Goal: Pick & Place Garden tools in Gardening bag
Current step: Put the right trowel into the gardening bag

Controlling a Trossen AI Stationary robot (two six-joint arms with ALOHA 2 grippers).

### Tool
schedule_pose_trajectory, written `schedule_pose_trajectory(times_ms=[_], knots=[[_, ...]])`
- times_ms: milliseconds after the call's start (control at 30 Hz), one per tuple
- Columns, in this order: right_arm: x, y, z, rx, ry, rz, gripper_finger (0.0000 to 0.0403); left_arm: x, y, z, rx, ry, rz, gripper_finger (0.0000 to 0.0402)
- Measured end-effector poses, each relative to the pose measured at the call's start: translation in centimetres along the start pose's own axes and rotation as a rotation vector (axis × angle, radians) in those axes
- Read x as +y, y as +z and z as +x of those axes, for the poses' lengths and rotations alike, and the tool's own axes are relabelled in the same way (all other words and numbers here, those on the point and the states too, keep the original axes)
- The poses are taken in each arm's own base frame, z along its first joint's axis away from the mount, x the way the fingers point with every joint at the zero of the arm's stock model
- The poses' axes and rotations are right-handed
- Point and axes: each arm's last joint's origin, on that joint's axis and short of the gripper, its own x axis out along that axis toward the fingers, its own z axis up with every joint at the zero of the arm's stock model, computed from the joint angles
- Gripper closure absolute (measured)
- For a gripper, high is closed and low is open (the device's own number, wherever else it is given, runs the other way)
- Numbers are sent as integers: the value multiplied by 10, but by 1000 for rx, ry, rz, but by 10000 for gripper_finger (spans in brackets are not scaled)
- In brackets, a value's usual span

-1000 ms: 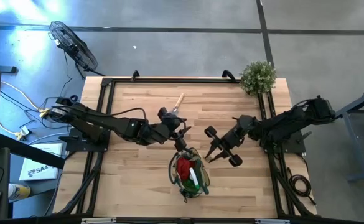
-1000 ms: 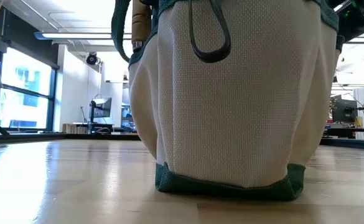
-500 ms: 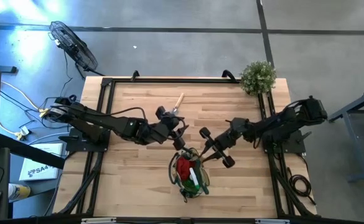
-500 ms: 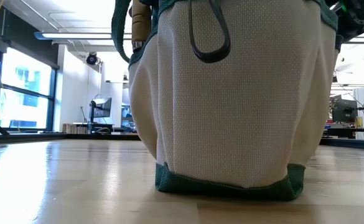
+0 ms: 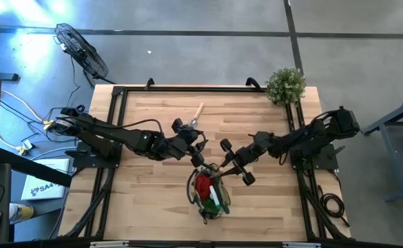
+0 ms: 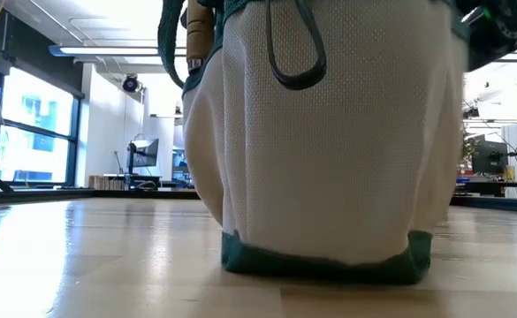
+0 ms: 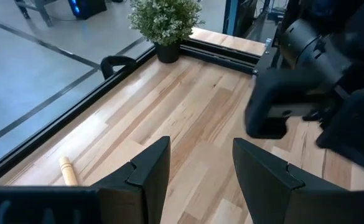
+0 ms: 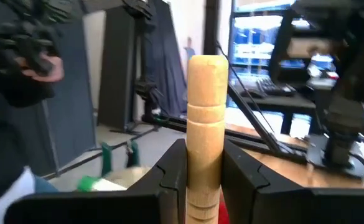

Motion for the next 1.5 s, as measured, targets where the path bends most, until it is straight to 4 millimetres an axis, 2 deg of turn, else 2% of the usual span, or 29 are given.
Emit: schedule_pose_trajectory(times_ms=[200, 733, 1000, 1333, 1500], knots=[[-4, -23, 5, 57, -51, 58, 347, 0, 0, 0, 6, -16, -1, 233], [-3, -29, 5, 112, -69, 147, 347, -3, -1, 0, 45, -105, -32, 233], [-3, -29, 5, 117, -65, 215, 282, -4, -2, 0, 65, -141, -79, 233], [-4, -33, 4, 151, -96, 253, 272, -6, -3, -1, 98, -208, -108, 233], [-4, -33, 4, 151, -95, 252, 249, -6, -3, -1, 98, -207, -108, 233]])
